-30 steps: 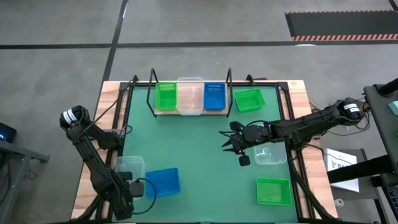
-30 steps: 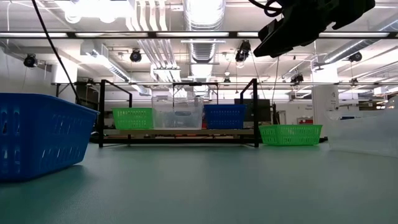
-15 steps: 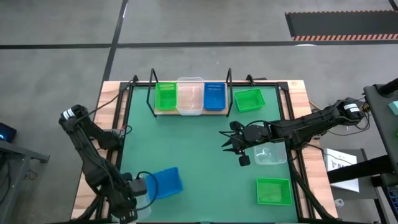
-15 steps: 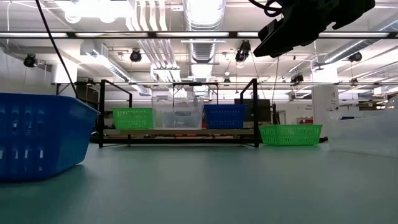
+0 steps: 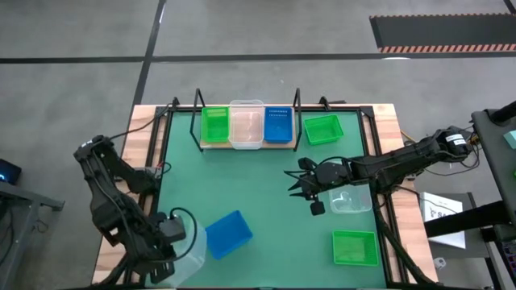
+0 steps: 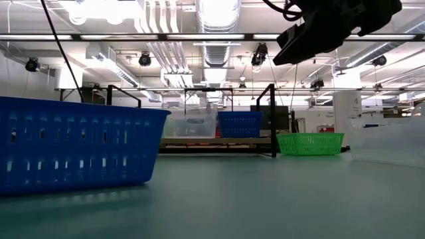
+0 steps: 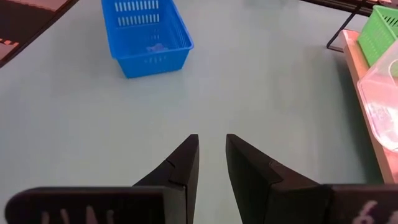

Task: Stack baskets on shelf by color
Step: Stack the left transparent bin on the transparent bin on the shelf

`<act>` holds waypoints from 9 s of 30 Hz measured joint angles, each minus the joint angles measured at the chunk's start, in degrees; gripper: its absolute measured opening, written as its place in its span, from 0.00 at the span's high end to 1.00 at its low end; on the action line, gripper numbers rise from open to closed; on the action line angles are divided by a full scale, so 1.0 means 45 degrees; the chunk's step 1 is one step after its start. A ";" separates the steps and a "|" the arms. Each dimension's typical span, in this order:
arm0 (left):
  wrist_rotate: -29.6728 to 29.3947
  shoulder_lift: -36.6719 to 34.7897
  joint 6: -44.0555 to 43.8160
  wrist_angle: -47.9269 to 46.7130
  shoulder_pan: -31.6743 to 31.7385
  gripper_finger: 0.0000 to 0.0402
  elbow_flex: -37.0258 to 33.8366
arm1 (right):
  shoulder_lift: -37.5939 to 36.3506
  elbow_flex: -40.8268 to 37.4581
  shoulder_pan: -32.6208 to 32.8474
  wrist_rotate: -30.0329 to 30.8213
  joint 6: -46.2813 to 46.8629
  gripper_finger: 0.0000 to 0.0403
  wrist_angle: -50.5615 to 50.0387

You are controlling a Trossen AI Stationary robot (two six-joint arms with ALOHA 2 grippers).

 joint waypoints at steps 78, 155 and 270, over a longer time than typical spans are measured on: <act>-0.0401 -0.0437 0.5973 0.4257 0.2445 0.81 -0.7558 | 0.0000 -0.0451 0.0005 -0.0010 0.0991 0.82 -0.0099; -0.3882 0.1540 2.2653 0.3929 1.4104 1.00 -0.0692 | -0.3826 -0.1921 0.2560 0.1369 0.3390 0.82 -0.2035; -0.8627 -0.9442 2.2052 1.8405 0.7385 0.91 -1.4991 | 1.2985 2.0294 -0.4707 0.2217 -0.3471 0.50 -1.3137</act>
